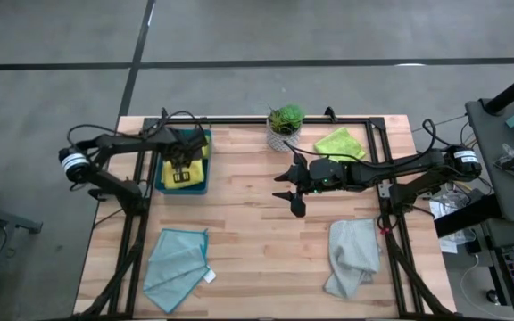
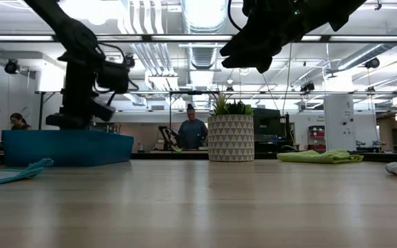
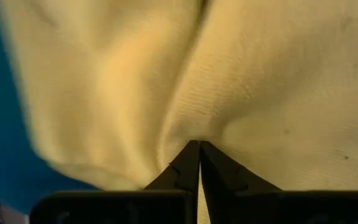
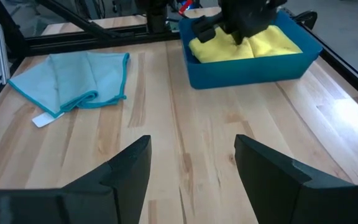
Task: Fold microfiber towels
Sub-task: Put the folded yellow towel into the blue bin
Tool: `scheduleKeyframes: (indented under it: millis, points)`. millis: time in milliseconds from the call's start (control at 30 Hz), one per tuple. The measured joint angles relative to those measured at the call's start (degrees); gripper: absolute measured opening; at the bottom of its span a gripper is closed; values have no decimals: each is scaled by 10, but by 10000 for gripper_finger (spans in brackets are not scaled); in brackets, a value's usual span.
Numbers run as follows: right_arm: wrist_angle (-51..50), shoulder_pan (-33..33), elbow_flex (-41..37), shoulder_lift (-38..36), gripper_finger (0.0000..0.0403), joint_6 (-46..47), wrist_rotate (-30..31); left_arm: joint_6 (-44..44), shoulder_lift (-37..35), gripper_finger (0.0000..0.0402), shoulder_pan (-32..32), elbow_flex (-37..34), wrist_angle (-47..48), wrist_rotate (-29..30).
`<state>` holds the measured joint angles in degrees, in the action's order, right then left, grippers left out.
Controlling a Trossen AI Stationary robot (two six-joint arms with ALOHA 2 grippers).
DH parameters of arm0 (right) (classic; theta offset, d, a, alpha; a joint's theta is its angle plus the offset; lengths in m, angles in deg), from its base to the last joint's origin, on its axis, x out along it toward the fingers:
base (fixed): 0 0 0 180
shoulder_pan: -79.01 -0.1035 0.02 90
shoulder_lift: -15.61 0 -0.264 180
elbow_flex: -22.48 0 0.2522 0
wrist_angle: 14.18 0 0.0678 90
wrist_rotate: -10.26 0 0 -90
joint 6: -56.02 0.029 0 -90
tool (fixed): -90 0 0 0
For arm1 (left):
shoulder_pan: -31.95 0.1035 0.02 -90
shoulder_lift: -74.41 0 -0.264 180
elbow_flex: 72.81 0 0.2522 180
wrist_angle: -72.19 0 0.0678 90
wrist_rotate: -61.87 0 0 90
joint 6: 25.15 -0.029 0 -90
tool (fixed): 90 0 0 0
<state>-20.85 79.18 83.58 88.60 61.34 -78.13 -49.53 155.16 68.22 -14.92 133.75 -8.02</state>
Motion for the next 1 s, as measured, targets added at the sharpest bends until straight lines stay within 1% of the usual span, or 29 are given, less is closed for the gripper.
scheduleKeyframes:
  millis: [133, 233, 367, 800, 1000]
  points:
    - [0, 0, 0, 0, 221, 0, 0, -1, -15, 0, 0, 15, 25, 3]
    - [0, 0, -1, 0, 221, 0, 0, -10, -24, 0, 1, 15, 28, 21]
    - [0, 0, -2, 0, 221, -3, 0, -20, -28, 0, 5, 9, 27, 27]
    - [0, 0, -2, 0, 221, -8, 0, -6, -9, 0, 12, -34, 20, 28]
    - [0, 0, -2, 0, 221, -9, 0, 31, -12, 0, 4, 0, 24, 38]
